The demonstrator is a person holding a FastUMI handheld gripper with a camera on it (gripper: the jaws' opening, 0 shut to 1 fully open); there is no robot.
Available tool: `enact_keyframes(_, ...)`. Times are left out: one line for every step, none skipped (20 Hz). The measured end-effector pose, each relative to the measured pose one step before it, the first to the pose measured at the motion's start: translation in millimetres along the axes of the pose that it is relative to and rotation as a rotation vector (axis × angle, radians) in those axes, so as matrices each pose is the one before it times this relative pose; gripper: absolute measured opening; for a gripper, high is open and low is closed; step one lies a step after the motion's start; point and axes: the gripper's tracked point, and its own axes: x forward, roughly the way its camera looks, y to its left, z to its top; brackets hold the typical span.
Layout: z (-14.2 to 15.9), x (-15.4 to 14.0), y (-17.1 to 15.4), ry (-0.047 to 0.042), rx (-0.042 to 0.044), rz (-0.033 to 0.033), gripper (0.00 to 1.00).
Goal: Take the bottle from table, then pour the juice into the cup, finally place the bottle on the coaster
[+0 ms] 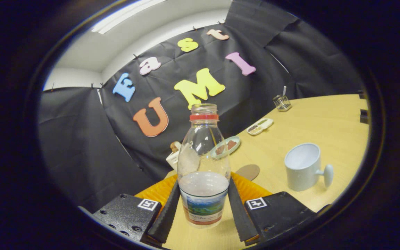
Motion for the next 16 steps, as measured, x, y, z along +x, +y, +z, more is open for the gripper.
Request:
enact_keyframes(-0.41, 2.0, 1.52, 0.00612, 0.04068, 0.00721, 0.77)
enact_keyframes(-2.86, 3.38, -2.11, 0.0108, 0.03751, 0.0002, 0.77)
enact_keyframes(-1.79, 1.8, -0.2, 0.00834, 0.04042, 0.00283, 0.77)
enact_keyframes(-0.74, 0.27, 1.45, 0.0016, 0.05105, 0.0055, 0.77)
enact_keyframes(-0.42, 0.83, 2.94, 0.00124, 0.05587, 0.01654, 0.77)
enact_keyframes(-1.44, -0.05, 3.35, 0.00021, 0.06, 0.02556, 0.77)
enact_keyframes(-0.81, 0.32, 0.03, -0.00184, 0.049, 0.01013, 0.77)
enact_keyframes(-1.48, -0.39, -2.03, 0.00148, 0.04884, 0.00709, 0.76)
enact_keyframes(-0.65, -1.1, -2.39, -0.00087, 0.0554, 0.00326, 0.76)
enact_keyframes(-1.76, 0.16, -5.42, 0.00221, 0.06226, 0.00028, 0.76)
enact_keyframes(0.16, 0.8, -2.43, 0.00022, 0.06177, 0.00263, 0.76)
enact_keyframes(-0.21, 0.97, -1.42, 0.00227, 0.06135, 0.00901, 0.76)
enact_keyframes(-0.3, 0.93, 1.46, 0.00028, 0.05324, 0.01569, 0.76)
enact_keyframes(-0.18, -2.08, 0.82, -0.00044, 0.06262, 0.01235, 0.76)
enact_keyframes(0.61, -0.27, -0.03, -0.00221, 0.04609, 0.00631, 0.76)
enact_keyframes(2.02, -1.34, -0.51, -0.00818, 0.04349, 0.00468, 0.76)
